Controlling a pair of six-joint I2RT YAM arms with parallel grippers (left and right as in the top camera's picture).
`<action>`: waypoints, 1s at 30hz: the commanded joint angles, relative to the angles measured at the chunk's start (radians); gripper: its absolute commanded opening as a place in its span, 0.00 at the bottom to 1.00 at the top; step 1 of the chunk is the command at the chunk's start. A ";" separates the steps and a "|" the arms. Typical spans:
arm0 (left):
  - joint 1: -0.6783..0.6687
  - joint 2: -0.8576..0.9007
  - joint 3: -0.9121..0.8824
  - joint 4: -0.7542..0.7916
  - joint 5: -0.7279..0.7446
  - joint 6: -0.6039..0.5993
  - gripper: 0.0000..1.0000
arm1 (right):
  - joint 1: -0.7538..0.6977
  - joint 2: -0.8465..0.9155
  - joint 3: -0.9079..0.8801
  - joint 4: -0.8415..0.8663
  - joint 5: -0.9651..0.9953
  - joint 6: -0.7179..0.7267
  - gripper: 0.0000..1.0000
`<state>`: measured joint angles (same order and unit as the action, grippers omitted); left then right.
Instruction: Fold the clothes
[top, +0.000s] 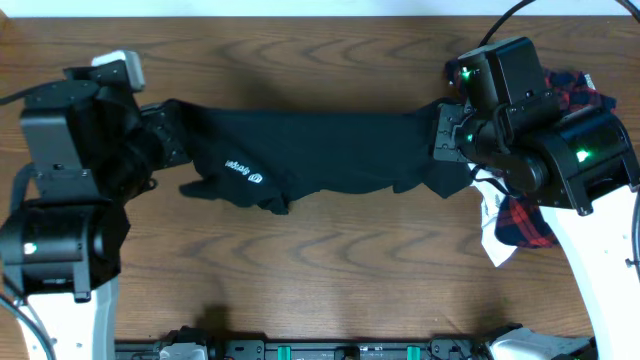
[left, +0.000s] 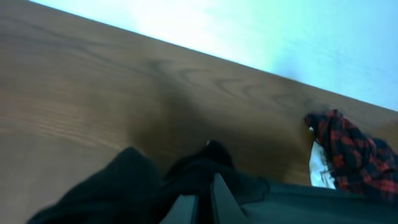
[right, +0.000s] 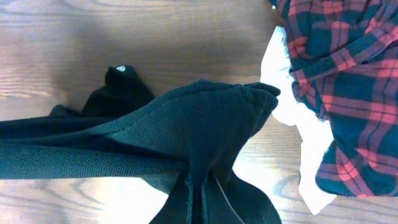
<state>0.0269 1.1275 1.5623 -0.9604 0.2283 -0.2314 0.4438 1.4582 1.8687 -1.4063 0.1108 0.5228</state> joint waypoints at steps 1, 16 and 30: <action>0.027 -0.016 0.080 -0.024 -0.039 0.040 0.06 | 0.009 -0.038 0.001 -0.007 0.010 0.019 0.01; 0.027 -0.058 0.302 -0.084 -0.039 0.059 0.06 | 0.009 -0.132 0.001 -0.131 0.008 0.095 0.01; 0.027 0.056 0.355 -0.060 -0.068 0.082 0.06 | 0.009 -0.116 0.001 -0.153 0.035 0.103 0.01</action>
<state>0.0391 1.1454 1.9007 -1.0416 0.2325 -0.1745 0.4557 1.3327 1.8687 -1.5497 0.0509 0.6083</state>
